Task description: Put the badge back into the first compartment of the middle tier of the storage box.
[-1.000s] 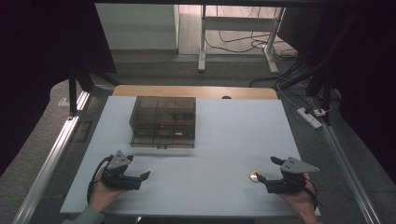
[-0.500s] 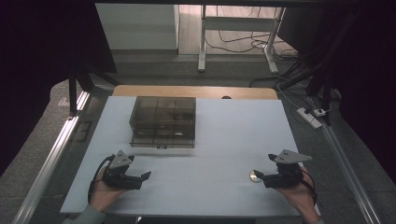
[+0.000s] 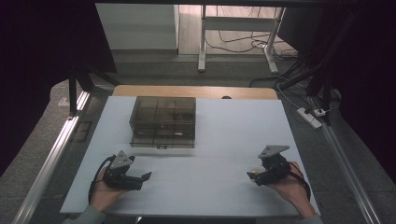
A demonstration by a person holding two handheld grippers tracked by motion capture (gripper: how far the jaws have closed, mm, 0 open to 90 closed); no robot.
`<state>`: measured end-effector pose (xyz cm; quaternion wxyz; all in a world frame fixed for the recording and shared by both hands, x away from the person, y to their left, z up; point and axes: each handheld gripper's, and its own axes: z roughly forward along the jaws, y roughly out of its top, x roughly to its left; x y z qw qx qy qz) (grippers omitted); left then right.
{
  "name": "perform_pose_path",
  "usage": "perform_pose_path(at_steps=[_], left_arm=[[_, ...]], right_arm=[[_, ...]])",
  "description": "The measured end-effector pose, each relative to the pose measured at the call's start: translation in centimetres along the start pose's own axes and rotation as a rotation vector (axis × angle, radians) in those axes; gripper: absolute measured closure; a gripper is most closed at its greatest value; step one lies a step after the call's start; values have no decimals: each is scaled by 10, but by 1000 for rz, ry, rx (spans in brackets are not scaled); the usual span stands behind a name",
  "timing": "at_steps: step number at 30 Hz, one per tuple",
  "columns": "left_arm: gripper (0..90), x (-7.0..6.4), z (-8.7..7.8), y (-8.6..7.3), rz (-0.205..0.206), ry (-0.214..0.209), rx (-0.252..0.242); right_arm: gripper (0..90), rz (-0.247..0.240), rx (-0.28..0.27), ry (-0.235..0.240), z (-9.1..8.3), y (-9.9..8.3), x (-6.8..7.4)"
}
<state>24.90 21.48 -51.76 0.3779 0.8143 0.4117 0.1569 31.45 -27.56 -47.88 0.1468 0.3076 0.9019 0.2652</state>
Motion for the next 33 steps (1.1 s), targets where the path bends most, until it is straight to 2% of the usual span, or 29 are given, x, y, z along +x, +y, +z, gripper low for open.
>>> perform_pose_path(at_steps=[7, 11, 21, 24, 33], left_arm=[[101, 1, -4, -2, -17, -1, -14], [101, 1, -4, -2, -14, 1, -10], [100, 1, -4, -3, -18, 2, -9], [101, 1, -3, -4, -16, 3, -2], [101, 0, -1, -4, -11, 0, 4]], right_arm=[[198, -11, 101, 21, 13, 2, -3], [206, -6, 126, 27, 13, -1, -4], [275, -27, 179, 58, 20, -6, -1], [311, -16, 184, 75, 20, -9, -1], [389, -21, 200, 71, 21, -6, 1]])
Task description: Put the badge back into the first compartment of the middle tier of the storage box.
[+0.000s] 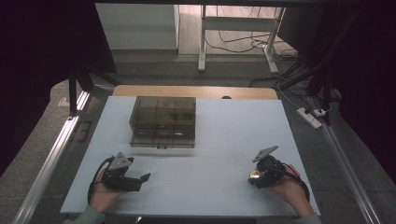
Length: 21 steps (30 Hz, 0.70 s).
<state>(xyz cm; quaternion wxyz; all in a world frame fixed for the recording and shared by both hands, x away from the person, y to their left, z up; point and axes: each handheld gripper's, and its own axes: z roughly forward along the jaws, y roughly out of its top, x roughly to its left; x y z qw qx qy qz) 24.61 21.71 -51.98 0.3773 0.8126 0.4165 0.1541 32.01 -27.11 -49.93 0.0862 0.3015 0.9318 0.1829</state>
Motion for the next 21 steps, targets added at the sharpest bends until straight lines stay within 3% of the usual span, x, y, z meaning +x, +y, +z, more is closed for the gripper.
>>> perform_pose_path(at_steps=[5, 16, 21], left_arm=[[101, 0, 1, 0, 2, 0, 4], [101, 0, 1, 1, 3, -1, 4], [102, 1, 1, 0, 0, -2, 1]], right_arm=[[467, -4, -3, 2, 0, 1, 2], [473, 2, -19, 18, -1, 0, 0], [474, 10, -53, 11, -3, 0, 0]])
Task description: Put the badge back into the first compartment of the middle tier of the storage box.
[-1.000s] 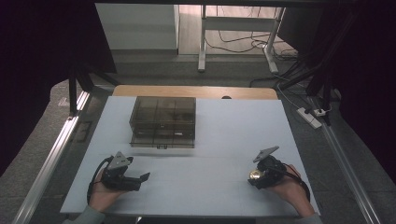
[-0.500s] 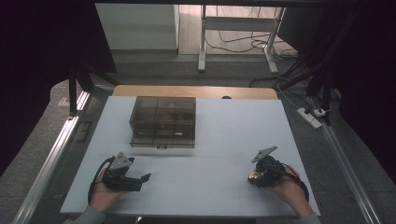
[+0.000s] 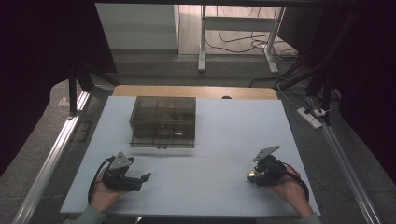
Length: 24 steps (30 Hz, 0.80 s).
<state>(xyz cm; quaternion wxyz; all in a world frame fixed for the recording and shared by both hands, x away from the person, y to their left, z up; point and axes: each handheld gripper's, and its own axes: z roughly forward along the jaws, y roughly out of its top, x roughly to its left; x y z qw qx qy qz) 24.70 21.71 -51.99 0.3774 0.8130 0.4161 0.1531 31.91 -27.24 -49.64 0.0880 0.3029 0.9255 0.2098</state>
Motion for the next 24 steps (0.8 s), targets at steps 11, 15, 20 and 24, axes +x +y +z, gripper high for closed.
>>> perform_pose_path(at_steps=[11, 15, 20, 24], left_arm=[[102, 1, 0, 0, -5, -2, -3], [103, 1, 0, 0, -8, -4, -4], [102, 1, 0, 0, -9, -5, -3], [103, 1, 0, 0, -9, -5, -4]], right_arm=[[474, 51, -142, -50, -12, -4, -6], [474, 71, -203, -48, -17, -5, -8], [474, 84, -287, -52, -21, -7, -9], [473, 85, -332, -41, -23, -8, -9]])
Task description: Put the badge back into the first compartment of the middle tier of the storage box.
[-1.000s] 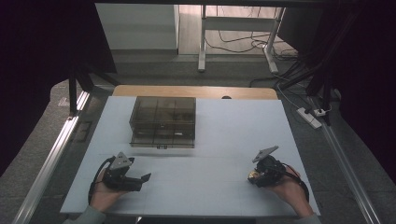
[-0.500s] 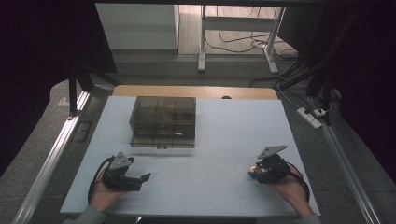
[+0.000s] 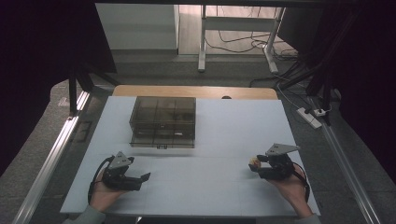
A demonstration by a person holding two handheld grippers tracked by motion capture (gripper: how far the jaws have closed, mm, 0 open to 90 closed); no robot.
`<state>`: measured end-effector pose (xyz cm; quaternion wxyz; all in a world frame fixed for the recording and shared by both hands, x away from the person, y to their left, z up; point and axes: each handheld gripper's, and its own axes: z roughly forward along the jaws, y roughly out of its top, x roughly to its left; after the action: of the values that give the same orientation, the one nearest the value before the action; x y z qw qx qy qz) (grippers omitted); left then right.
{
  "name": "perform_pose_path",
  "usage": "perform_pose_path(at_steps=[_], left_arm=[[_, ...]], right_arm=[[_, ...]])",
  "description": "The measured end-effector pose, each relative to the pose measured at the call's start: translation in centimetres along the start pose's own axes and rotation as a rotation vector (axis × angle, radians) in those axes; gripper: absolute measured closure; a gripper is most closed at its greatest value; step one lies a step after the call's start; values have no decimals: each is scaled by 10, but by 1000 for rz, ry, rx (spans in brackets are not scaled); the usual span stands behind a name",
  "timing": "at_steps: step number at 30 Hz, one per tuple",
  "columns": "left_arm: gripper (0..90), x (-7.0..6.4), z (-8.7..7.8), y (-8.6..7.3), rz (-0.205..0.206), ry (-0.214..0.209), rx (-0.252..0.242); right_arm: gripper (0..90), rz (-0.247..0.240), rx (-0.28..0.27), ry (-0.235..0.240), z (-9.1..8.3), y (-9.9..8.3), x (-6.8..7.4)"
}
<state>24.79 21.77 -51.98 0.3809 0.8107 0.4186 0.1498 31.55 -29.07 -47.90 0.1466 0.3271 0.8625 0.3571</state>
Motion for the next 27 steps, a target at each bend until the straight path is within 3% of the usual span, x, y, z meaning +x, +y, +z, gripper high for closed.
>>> perform_pose_path(at_steps=[8, 22, 27], left_arm=[[102, 0, 0, 0, -2, 2, -2], [102, 0, 0, 1, -1, 3, -4], [102, 0, 0, 1, 1, 3, -4]], right_arm=[[473, 6, -63, 4, -1, 1, 3], [473, 69, -204, 72, -1, 4, 4], [473, 73, -219, 70, -1, 4, 4]])
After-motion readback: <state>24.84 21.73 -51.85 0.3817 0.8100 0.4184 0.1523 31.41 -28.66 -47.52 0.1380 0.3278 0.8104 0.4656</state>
